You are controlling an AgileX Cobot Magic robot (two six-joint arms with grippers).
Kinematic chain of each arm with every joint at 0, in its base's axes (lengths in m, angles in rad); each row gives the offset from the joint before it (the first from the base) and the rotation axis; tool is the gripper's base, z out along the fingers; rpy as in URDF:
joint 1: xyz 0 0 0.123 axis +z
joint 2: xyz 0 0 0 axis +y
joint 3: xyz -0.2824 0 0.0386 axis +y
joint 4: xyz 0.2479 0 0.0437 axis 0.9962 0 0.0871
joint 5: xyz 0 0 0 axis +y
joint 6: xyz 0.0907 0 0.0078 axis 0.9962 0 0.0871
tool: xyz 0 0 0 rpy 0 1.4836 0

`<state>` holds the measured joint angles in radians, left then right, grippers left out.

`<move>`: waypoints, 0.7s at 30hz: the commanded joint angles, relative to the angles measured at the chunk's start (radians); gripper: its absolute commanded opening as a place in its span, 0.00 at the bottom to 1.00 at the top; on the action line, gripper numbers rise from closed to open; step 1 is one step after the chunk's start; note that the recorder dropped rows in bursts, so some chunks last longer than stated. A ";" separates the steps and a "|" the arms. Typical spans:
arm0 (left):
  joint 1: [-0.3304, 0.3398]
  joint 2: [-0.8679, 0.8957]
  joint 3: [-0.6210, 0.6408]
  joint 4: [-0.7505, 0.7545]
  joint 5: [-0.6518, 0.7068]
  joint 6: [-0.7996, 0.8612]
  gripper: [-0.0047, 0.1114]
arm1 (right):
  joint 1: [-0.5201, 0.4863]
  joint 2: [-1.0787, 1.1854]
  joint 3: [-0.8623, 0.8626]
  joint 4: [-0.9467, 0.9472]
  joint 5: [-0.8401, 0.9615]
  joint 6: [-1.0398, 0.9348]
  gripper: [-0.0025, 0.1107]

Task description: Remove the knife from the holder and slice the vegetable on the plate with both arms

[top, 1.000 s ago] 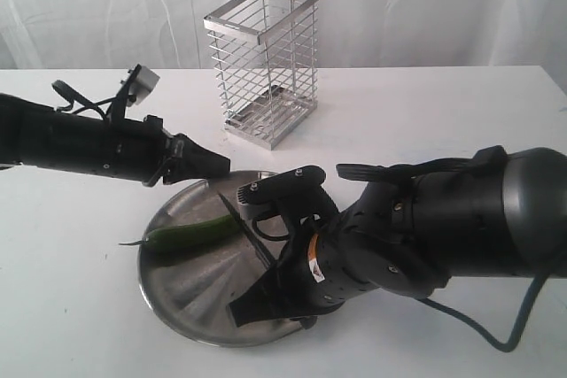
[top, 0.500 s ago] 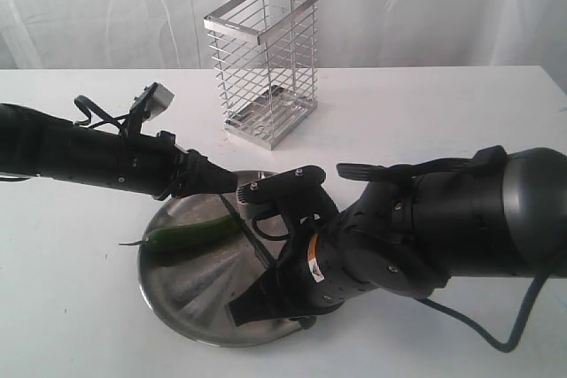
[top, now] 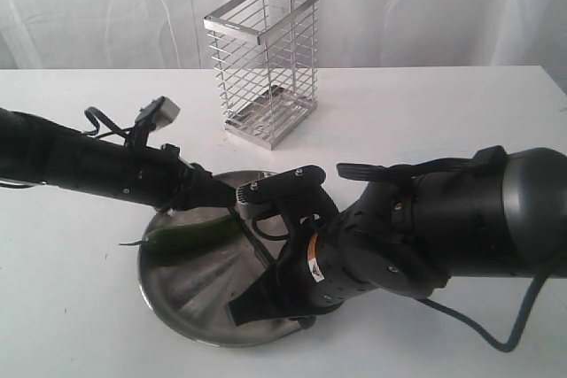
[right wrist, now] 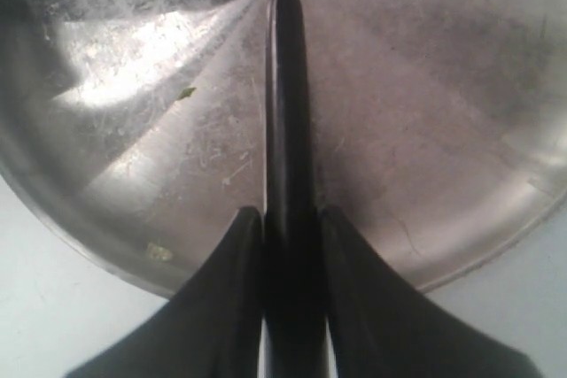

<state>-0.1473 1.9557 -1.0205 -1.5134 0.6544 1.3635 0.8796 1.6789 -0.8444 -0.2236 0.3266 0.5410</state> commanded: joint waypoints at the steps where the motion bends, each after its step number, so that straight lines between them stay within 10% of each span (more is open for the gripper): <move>1: -0.040 0.060 -0.004 -0.052 -0.076 0.068 0.04 | -0.004 -0.002 -0.003 -0.001 -0.012 0.005 0.02; 21: -0.017 -0.071 -0.044 -0.048 -0.092 0.079 0.04 | -0.004 -0.002 -0.003 -0.001 0.018 0.005 0.02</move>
<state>-0.1643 1.8828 -1.0668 -1.5862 0.5612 1.4523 0.8783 1.6789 -0.8444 -0.2211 0.3411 0.5573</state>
